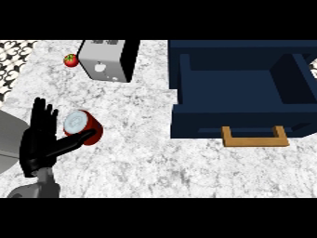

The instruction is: Pick up the can, place it into the drawer and close the drawer

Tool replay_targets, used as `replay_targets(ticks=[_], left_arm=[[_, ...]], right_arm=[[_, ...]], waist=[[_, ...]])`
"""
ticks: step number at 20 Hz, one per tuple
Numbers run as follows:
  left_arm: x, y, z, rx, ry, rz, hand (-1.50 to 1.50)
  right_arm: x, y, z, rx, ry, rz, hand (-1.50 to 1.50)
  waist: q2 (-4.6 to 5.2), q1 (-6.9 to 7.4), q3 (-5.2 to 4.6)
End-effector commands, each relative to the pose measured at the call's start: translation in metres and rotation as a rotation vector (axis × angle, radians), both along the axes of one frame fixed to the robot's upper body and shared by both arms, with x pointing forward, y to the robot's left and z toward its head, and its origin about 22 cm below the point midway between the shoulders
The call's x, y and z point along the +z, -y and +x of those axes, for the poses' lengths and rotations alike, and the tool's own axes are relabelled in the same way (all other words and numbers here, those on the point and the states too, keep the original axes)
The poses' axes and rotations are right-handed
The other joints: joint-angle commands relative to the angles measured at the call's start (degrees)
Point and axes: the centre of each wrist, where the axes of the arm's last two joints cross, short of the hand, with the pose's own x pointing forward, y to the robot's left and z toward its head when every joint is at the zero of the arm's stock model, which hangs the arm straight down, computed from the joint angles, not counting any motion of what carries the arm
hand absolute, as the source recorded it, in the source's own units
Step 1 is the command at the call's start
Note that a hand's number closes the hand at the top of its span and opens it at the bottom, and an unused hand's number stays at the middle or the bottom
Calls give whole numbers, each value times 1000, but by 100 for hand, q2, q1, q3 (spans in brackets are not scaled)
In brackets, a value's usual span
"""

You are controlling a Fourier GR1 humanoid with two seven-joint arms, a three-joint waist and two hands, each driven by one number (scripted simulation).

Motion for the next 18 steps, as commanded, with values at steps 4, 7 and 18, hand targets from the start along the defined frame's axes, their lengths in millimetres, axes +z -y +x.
replay_targets(ticks=[4,7,18], left_arm=[[-34,-10,13,59,-22,0,-150],[-64,-3,-10,39,-45,15,-150],[-83,-47,-8,60,-63,-55,-150]], right_arm=[[-13,0,4,-4,-20,2,-150],[10,7,4,-9,1,-11,-150],[-4,18,-15,-6,2,5,-150]], waist=[[7,-3,0],[3,2,-1],[-2,1,1]])
